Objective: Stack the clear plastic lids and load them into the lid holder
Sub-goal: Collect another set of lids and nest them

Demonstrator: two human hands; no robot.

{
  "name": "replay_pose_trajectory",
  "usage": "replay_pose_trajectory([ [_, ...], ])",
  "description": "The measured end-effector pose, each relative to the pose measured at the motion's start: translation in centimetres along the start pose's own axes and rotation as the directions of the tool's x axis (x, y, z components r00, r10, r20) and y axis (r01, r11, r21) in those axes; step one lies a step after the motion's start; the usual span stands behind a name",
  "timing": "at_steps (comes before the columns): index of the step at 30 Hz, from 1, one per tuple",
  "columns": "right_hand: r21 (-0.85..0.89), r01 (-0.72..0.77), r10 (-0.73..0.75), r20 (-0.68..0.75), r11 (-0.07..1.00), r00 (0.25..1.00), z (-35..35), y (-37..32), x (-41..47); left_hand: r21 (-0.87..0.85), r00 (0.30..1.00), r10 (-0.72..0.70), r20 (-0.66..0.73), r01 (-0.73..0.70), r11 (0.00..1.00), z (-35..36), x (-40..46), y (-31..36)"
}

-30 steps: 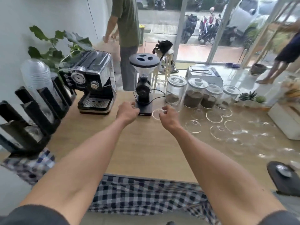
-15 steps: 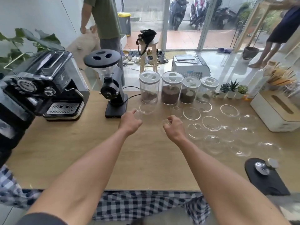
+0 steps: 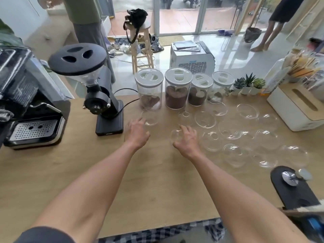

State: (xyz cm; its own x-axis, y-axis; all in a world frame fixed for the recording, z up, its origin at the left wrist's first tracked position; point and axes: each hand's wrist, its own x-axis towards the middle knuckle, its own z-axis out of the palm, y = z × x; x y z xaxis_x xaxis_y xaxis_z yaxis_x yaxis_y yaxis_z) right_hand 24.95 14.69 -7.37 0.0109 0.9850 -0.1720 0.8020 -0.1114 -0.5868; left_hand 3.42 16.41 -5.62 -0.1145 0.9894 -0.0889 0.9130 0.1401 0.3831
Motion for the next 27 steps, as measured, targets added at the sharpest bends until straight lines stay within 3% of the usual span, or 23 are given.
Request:
replay_pose_trajectory([
  [7,-0.142,-0.05,0.048,-0.016,0.989,0.999,2.4,0.9,0.8,0.168,0.984,0.165,-0.066,-0.152,0.974,2.2,2.9,0.1],
  [14,-0.12,-0.04,0.032,-0.074,0.992,0.997,2.3,0.7,0.7,0.104,0.946,0.269,-0.181,-0.254,0.962,2.7,3.2,0.4],
  [18,-0.017,-0.01,0.008,-0.073,1.0,0.997,2.4,-0.8,0.9,-0.217,0.963,0.129,-0.237,-0.182,0.959,0.6,2.6,0.9],
  [22,0.043,0.044,-0.043,-0.026,0.998,0.999,3.0,-3.8,1.6,-0.555,0.973,-0.031,-0.228,-0.103,0.826,-2.2,2.3,0.0],
  [27,0.109,0.147,-0.149,0.01,0.983,0.989,4.9,-8.4,2.8,-0.695,0.954,-0.137,-0.266,-0.092,0.714,-5.5,1.3,-1.7],
])
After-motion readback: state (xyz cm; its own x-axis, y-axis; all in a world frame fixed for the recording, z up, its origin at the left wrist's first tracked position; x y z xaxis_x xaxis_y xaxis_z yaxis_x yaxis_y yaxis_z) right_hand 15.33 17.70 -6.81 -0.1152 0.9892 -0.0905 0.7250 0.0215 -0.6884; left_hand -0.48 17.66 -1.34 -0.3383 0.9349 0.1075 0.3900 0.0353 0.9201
